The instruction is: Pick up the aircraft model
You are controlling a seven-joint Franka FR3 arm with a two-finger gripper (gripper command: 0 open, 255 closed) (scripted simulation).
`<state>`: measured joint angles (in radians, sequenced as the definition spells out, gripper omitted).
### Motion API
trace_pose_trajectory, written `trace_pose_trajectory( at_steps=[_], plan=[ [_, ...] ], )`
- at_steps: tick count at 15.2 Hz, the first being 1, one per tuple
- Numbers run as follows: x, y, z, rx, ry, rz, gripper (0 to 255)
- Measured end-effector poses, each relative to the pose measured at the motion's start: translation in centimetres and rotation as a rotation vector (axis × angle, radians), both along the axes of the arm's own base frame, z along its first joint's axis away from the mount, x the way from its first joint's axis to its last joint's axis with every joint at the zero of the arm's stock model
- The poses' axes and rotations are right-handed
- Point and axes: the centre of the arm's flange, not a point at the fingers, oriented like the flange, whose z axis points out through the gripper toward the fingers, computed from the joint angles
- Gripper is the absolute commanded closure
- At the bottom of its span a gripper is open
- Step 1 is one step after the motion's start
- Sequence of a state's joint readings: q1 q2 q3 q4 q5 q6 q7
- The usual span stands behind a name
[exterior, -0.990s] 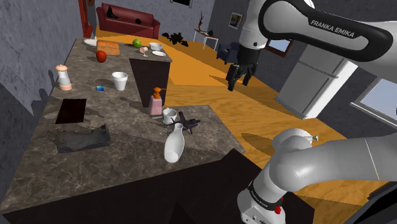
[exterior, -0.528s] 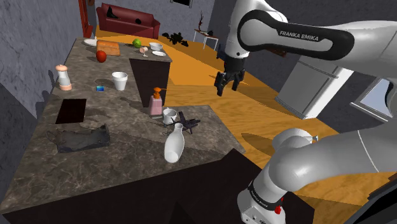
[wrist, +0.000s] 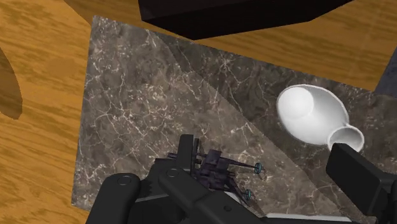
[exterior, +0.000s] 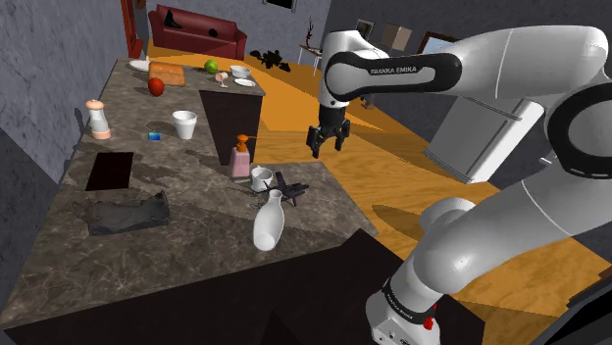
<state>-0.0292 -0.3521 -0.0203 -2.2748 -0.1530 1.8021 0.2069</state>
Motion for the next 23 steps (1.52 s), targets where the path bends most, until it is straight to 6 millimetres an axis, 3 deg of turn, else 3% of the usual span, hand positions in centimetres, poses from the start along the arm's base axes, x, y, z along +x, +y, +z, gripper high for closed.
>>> trace_pose_trajectory(
  at_steps=[13,23],
  plan=[
    [10.8,-4.0,-13.9,-0.013,0.077,-0.075,0],
    [18.5,-8.2,-25.2,-0.023,0.136,-0.132,0]
  ],
)
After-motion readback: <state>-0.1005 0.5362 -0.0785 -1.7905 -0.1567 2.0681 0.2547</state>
